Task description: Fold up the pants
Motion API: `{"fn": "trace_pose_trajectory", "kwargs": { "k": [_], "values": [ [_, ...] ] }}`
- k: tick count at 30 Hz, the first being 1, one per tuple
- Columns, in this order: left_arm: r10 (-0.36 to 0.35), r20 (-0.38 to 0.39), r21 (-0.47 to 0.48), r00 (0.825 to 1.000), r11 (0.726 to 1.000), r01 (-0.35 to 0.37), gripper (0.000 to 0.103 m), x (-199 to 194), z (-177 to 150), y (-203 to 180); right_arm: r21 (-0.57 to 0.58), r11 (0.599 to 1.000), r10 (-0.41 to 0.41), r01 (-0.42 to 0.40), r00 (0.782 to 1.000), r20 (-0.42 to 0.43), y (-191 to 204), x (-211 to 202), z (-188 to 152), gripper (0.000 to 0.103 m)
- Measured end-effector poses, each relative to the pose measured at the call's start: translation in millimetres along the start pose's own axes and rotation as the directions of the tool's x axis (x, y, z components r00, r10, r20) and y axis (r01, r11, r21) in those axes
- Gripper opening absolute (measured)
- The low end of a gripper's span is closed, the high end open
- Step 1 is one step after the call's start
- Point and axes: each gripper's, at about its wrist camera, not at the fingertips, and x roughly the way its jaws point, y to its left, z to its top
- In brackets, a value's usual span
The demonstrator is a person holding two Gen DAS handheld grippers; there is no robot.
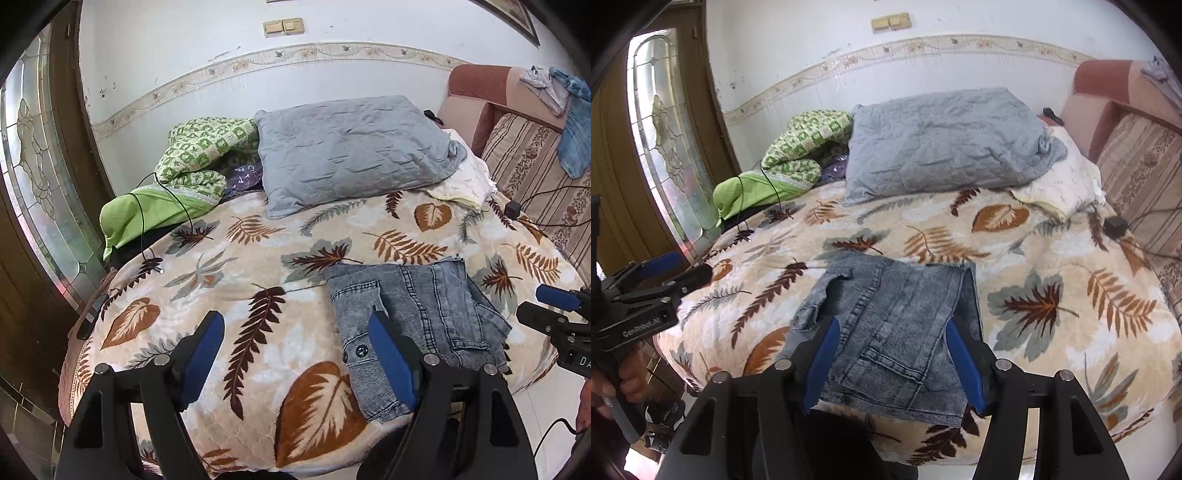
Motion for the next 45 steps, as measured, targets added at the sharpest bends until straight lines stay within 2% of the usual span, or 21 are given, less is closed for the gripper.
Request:
{"fn": "trace_pose_trajectory", "kwargs": {
  "k": [9,13,17,21,26,35,38,42,45],
  "values": [
    [0.012,-0.035,0.002,0.999,1.0,-0.012,0.081,15.0,-4.0,-1.9,0.062,0.998,0.014,-0.012,0.999,-0.03,-18.0,15.1,-5.8,0.064],
    [-0.009,-0.076,0.009,0.997,1.0,0.01,0.081,26.2,-8.6,-2.9,0.072,0.997,0.014,-0.01,0.999,-0.048,-23.2,21.8,-9.0,0.064],
    [-0.038,-0.165,-0.014,0.986,0.999,0.036,0.081,48.0,-17.2,-0.1,0.126,0.992,0.016,-0.007,0.997,-0.07,-38.4,31.5,-14.4,0.064],
    [-0.038,-0.211,-0.024,0.977,0.999,0.034,0.081,63.0,-23.6,-0.4,0.181,0.984,0.021,-0.003,0.995,-0.094,-56.3,41.7,-21.8,0.064],
    [-0.076,-0.277,-0.065,0.958,0.996,0.06,0.081,84.3,-26.3,1.9,0.246,0.969,0.047,-0.016,0.991,-0.122,-76.6,55.5,-28.8,0.064],
    [-0.139,-0.297,-0.095,0.945,0.989,0.115,0.081,109.1,-18.0,0.4,0.319,0.947,0.082,-0.034,0.987,-0.136,-99.9,73.6,-30.3,0.064],
    [-0.187,-0.314,-0.104,0.931,0.981,0.162,0.081,122.1,-12.5,-1.4,0.352,0.935,0.106,-0.048,0.983,-0.147,-108.4,85.2,-26.3,0.064],
    [-0.309,-0.318,-0.133,0.896,0.951,0.28,0.081,139.4,-4.8,-6.3,0.397,0.914,0.153,-0.086,0.978,-0.14,-118.9,99.9,-19.0,0.064],
    [-0.36,-0.312,-0.126,0.879,0.933,0.337,0.081,150.7,-2.5,-11.9,0.43,0.896,0.188,-0.109,0.971,-0.147,-127.2,117.1,-14.6,0.064]
  ]
}}
